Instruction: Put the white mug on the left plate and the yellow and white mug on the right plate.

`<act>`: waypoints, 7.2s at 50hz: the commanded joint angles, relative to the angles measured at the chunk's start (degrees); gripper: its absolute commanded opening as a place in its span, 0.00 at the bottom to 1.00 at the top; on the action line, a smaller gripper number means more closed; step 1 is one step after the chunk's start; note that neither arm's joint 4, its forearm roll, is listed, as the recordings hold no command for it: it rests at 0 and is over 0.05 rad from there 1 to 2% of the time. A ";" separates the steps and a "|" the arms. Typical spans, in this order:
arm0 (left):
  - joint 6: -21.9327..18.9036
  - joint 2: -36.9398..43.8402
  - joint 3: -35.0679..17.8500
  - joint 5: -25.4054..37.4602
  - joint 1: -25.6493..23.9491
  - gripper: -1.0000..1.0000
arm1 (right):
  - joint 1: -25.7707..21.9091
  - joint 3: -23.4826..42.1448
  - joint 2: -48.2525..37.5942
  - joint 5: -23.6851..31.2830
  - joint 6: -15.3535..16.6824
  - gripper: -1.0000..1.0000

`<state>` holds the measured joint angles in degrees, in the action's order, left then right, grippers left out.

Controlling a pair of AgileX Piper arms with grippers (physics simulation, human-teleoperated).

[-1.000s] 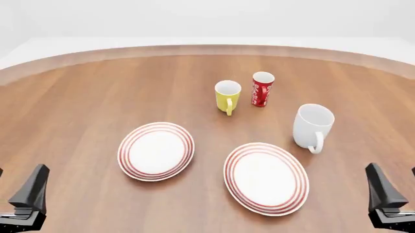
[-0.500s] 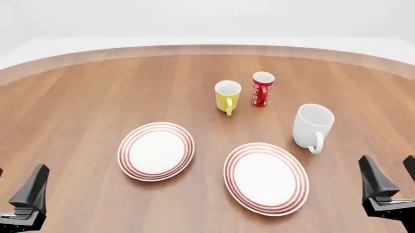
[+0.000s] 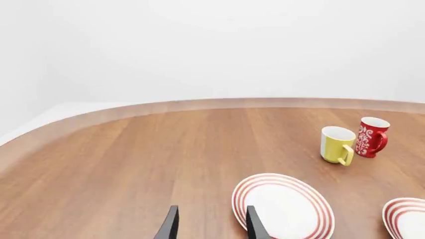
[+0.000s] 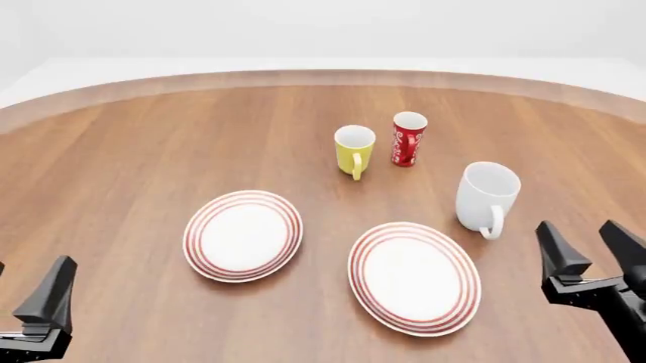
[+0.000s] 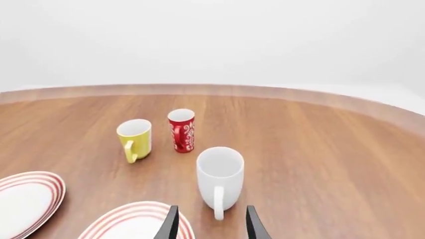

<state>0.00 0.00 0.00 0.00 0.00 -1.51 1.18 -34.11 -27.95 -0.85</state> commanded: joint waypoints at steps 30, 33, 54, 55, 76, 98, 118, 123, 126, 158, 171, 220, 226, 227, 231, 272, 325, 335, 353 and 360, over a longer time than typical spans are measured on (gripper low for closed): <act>0.00 0.00 0.00 0.00 0.00 1.00 | -0.16 4.58 -36.50 -26.21 -0.50 1.00; 0.00 0.00 0.00 0.00 0.00 1.00 | -0.13 5.01 -39.26 -27.98 -0.62 1.00; 0.00 0.00 0.00 0.00 0.00 1.00 | 1.22 8.10 -50.10 -33.15 -0.99 1.00; 0.00 0.00 0.00 0.00 0.00 1.00 | 1.27 8.40 -50.83 -33.41 -1.03 1.00; 0.00 0.00 0.00 0.00 0.00 1.00 | 0.89 12.25 -58.66 -35.07 -1.95 1.00; 0.00 0.00 0.00 0.00 0.00 1.00 | 1.26 14.99 -66.04 -36.64 -2.81 1.00; 0.00 0.00 0.00 0.00 0.00 1.00 | 1.90 16.71 -71.46 -37.74 -2.85 1.00; 0.00 0.00 0.00 0.00 0.00 1.00 | 1.33 18.57 -75.62 -37.57 -3.43 1.00; 0.00 0.00 0.00 0.00 0.00 1.00 | 1.32 18.70 -76.02 -37.56 -3.39 1.00; 0.00 0.00 0.00 0.00 0.00 1.00 | 0.61 19.57 -78.14 -37.29 -3.34 1.00; 0.00 0.00 0.00 0.00 0.00 1.00 | 1.11 19.37 -78.10 -37.58 -3.02 0.00; 0.00 0.00 0.00 0.00 0.00 1.00 | 0.78 16.77 -59.06 -26.60 0.71 0.00; 0.00 0.00 0.00 0.00 0.00 1.00 | 0.02 16.67 -54.41 -23.08 1.45 0.00; 0.00 0.00 0.00 0.00 0.00 1.00 | -0.08 16.64 -53.60 -22.51 1.57 0.00; 0.00 0.00 0.00 0.00 0.00 1.00 | -0.62 16.27 -50.30 -20.47 1.92 0.00; 0.00 0.00 0.00 0.00 0.00 1.00 | -8.21 18.89 -32.70 -4.65 4.96 0.00; 0.00 0.00 0.00 0.00 0.00 1.00 | -22.57 27.57 -33.60 1.17 6.89 0.00; 0.00 0.00 0.00 0.00 0.00 1.00 | -25.84 29.59 -35.95 1.17 7.00 0.00; 0.00 0.00 0.00 0.00 0.00 1.00 | -29.93 32.95 -40.50 0.69 6.68 0.00; 0.00 0.00 0.00 0.00 0.00 1.00 | -31.43 34.13 -41.86 0.58 6.52 0.00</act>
<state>0.00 0.00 0.00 0.00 0.00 -30.75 33.38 -73.84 -27.03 6.16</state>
